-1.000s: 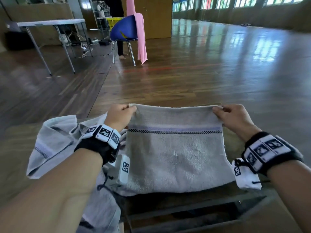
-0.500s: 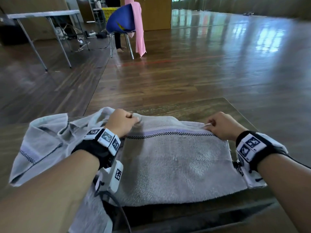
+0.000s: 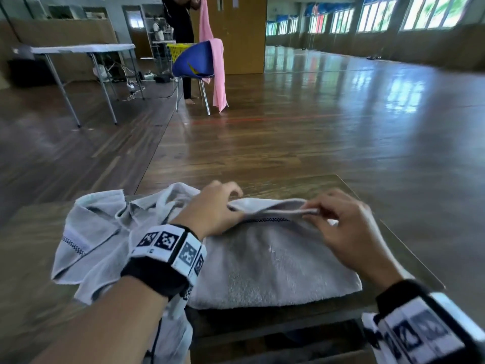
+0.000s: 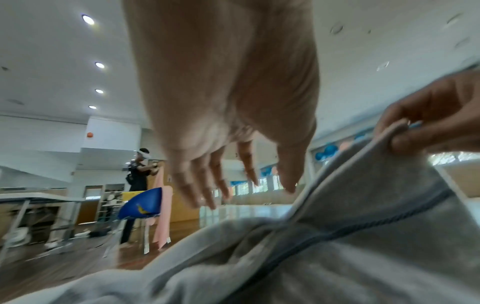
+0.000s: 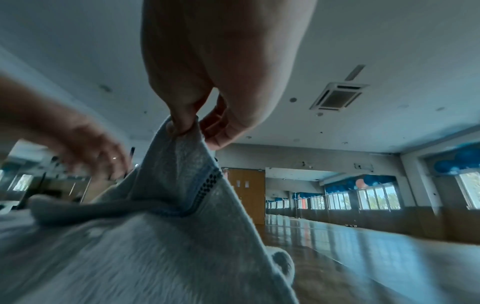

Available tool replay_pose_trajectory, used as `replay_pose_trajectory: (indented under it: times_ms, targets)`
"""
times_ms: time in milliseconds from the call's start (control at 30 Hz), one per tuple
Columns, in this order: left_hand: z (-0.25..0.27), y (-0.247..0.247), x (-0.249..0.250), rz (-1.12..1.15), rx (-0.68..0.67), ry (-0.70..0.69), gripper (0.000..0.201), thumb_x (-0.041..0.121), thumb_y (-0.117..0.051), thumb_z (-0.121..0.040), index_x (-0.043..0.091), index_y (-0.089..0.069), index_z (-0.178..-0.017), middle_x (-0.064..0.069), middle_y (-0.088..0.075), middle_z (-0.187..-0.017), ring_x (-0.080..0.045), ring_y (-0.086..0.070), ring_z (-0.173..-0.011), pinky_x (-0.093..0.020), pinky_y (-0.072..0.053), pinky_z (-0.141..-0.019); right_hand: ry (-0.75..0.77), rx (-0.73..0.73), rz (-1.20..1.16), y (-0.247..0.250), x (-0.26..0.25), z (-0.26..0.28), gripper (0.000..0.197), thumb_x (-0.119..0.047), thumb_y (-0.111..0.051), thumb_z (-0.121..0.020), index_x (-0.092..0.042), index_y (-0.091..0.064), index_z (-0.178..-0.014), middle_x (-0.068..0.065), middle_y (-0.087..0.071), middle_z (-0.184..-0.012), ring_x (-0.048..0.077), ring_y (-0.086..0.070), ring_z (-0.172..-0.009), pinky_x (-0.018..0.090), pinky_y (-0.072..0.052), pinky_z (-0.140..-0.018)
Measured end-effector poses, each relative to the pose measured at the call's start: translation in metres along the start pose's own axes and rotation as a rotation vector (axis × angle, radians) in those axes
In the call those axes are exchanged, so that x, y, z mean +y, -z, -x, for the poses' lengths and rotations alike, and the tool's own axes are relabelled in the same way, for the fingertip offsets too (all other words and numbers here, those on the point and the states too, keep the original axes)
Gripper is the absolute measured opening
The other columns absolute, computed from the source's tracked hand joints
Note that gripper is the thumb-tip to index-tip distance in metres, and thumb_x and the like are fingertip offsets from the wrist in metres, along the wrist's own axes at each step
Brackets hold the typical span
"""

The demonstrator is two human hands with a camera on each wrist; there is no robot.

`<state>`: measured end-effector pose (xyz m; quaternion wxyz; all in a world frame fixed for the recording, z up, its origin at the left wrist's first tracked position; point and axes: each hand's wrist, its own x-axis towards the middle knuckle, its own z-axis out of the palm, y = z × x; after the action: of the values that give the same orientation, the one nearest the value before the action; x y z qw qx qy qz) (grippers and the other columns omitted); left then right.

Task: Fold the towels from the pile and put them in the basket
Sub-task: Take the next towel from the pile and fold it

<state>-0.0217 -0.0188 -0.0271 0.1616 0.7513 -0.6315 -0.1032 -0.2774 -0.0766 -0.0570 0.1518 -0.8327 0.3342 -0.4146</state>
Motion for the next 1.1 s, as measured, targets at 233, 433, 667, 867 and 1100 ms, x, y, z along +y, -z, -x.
replay_pose_trajectory:
  times_ms: [233,433,667,867,1100]
  targets:
    - [0.041,-0.011,0.056,0.242,0.01,-0.367,0.022,0.013,-0.07,-0.078,0.021,-0.067,-0.098,-0.002,-0.061,-0.099,-0.019,-0.059,-0.093,-0.029,-0.047,-0.079,0.018,0.061,-0.023,-0.009,-0.033,0.026,0.015,-0.005,-0.077,-0.084,-0.017,-0.079,-0.094,-0.001,-0.066,-0.09,0.013,-0.064,-0.081,0.023,-0.049,-0.072]
    - [0.033,-0.021,0.075,0.357,0.074,-0.409,0.02,0.011,-0.073,-0.078,0.019,-0.069,-0.097,0.001,-0.067,-0.093,-0.008,-0.061,-0.081,-0.018,-0.048,-0.07,-0.046,0.093,-0.058,-0.002,-0.034,0.035,0.019,-0.008,-0.079,-0.083,-0.021,-0.081,-0.096,-0.006,-0.065,-0.089,0.008,-0.063,-0.079,0.012,-0.045,-0.072]
    - [0.008,-0.045,0.082,0.433,0.116,-0.393,0.014,0.013,-0.066,-0.086,0.015,-0.074,-0.097,0.0,-0.076,-0.091,-0.014,-0.069,-0.086,-0.036,-0.054,-0.079,-0.136,0.133,-0.057,0.0,-0.014,0.027,0.019,-0.009,-0.077,-0.085,-0.019,-0.08,-0.102,-0.005,-0.069,-0.094,0.009,-0.068,-0.084,0.035,-0.057,-0.078]
    - [-0.011,-0.047,0.093,0.451,0.171,-0.294,0.009,0.015,-0.062,-0.086,0.014,-0.07,-0.083,-0.002,-0.069,-0.072,-0.018,-0.062,-0.07,-0.033,-0.051,-0.064,-0.266,0.121,-0.208,-0.001,-0.002,0.005,0.016,-0.019,-0.069,-0.09,-0.027,-0.078,-0.1,-0.008,-0.069,-0.1,0.009,-0.067,-0.087,0.027,-0.057,-0.079]
    - [-0.009,-0.043,0.087,0.562,0.039,-0.318,0.016,0.016,-0.062,-0.089,0.015,-0.067,-0.074,0.011,-0.056,-0.058,-0.006,-0.047,-0.054,-0.021,-0.039,-0.053,-0.428,0.21,-0.326,-0.011,0.013,-0.013,0.027,-0.002,-0.06,-0.095,-0.022,-0.076,-0.092,0.001,-0.072,-0.105,0.017,-0.072,-0.092,0.043,-0.06,-0.085]
